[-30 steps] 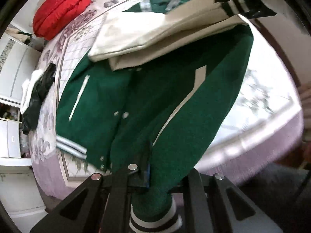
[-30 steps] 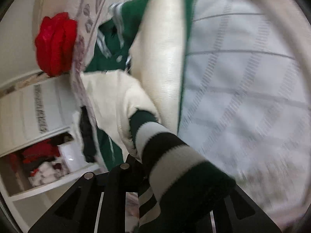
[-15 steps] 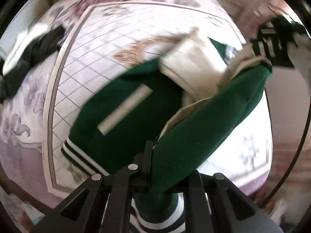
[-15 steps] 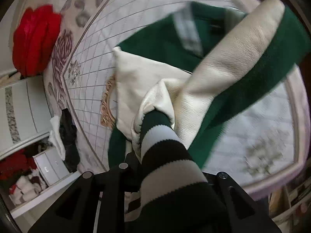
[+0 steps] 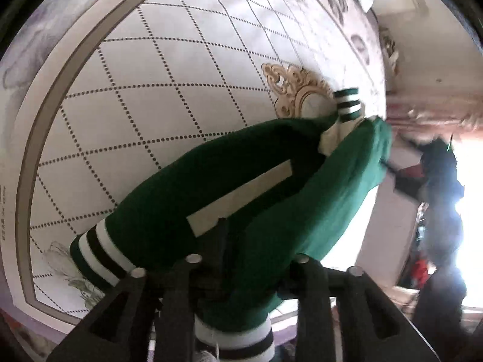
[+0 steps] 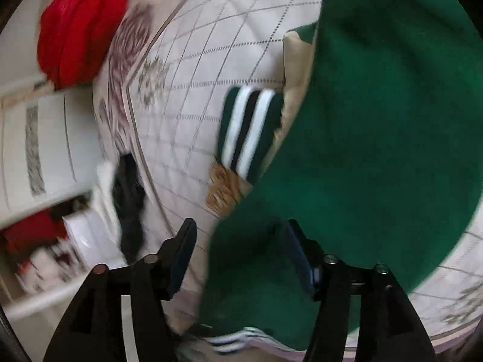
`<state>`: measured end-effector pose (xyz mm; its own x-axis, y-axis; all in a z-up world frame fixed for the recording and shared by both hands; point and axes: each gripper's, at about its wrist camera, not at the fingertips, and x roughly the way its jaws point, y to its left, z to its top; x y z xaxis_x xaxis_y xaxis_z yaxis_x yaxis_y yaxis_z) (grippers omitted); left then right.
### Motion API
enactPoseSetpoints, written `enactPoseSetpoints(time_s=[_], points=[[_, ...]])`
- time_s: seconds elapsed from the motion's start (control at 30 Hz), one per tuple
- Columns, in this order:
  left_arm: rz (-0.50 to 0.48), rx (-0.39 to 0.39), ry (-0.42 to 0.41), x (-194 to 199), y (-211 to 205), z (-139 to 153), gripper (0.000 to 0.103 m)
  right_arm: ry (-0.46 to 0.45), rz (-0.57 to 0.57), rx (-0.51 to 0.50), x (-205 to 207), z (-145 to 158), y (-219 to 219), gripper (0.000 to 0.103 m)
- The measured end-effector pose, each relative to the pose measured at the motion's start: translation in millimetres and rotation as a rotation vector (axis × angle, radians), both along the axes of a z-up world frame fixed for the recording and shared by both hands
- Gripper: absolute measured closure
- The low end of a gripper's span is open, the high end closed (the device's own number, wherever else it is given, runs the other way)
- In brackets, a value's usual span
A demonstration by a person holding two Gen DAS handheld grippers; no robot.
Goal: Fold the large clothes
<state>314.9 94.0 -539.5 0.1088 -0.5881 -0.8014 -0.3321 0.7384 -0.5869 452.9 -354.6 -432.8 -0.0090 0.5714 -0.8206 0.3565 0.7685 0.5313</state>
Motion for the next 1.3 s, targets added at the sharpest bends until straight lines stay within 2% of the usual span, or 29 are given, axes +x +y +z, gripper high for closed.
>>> enactPoseSetpoints(time_s=[0.1, 0.17, 0.2, 0.3, 0.4, 0.53, 0.57, 0.6, 0.63, 0.67, 0.8, 0.87, 0.93, 0.97, 1.13, 1.2, 1.3], points=[[0.063, -0.006, -0.004, 3, 27, 10, 0.074, 0.007, 0.052, -0.065, -37, 1, 5, 0.038], [0.121, 0.044, -0.027, 6, 52, 15, 0.073, 0.02, 0.072, -0.097, -61, -2, 7, 0.038], [0.159, 0.1, -0.029, 6, 69, 18, 0.072, 0.023, 0.077, -0.112, -72, -3, 7, 0.038], [0.179, 0.148, -0.041, 2, 88, 26, 0.072, 0.038, 0.049, -0.124, -97, -9, 3, 0.038], [0.145, 0.173, 0.005, -15, 66, 17, 0.072, 0.07, -0.011, -0.109, -120, -18, -4, 0.038], [0.084, 0.166, 0.102, -34, 15, -14, 0.072, 0.104, -0.04, -0.106, -145, -29, -8, 0.038], [0.08, 0.194, 0.09, -35, 6, -20, 0.072, 0.113, -0.042, -0.104, -150, -33, -8, 0.038], [0.073, 0.231, 0.065, -36, 1, -20, 0.078, 0.12, -0.042, -0.105, -155, -36, -8, 0.038], [0.071, 0.275, 0.033, -38, -4, -20, 0.098, 0.125, -0.04, -0.111, -160, -38, -8, 0.038], [0.079, 0.289, 0.016, -38, -6, -20, 0.101, 0.127, -0.034, -0.12, -164, -40, -7, 0.038], [0.18, 0.289, -0.087, -58, 7, 14, 0.102, 0.122, -0.023, -0.142, -176, -43, -9, 0.038], [0.23, 0.279, -0.113, -72, 20, 34, 0.102, 0.122, -0.032, -0.143, -181, -44, -12, 0.038], [0.23, 0.306, -0.117, -82, 31, 37, 0.102, 0.131, -0.043, -0.143, -186, -47, -15, 0.038], [0.233, 0.332, -0.099, -84, 37, 29, 0.102, 0.133, -0.051, -0.141, -188, -47, -16, 0.038], [0.276, 0.34, 0.046, -88, 65, -40, 0.102, 0.129, -0.066, -0.159, -191, -46, -29, 0.038], [0.294, 0.337, 0.06, -89, 73, -51, 0.102, 0.121, -0.086, -0.17, -189, -42, -37, 0.038], [0.285, 0.345, 0.05, -87, 76, -48, 0.101, 0.1, -0.119, -0.199, -186, -40, -54, 0.038]])
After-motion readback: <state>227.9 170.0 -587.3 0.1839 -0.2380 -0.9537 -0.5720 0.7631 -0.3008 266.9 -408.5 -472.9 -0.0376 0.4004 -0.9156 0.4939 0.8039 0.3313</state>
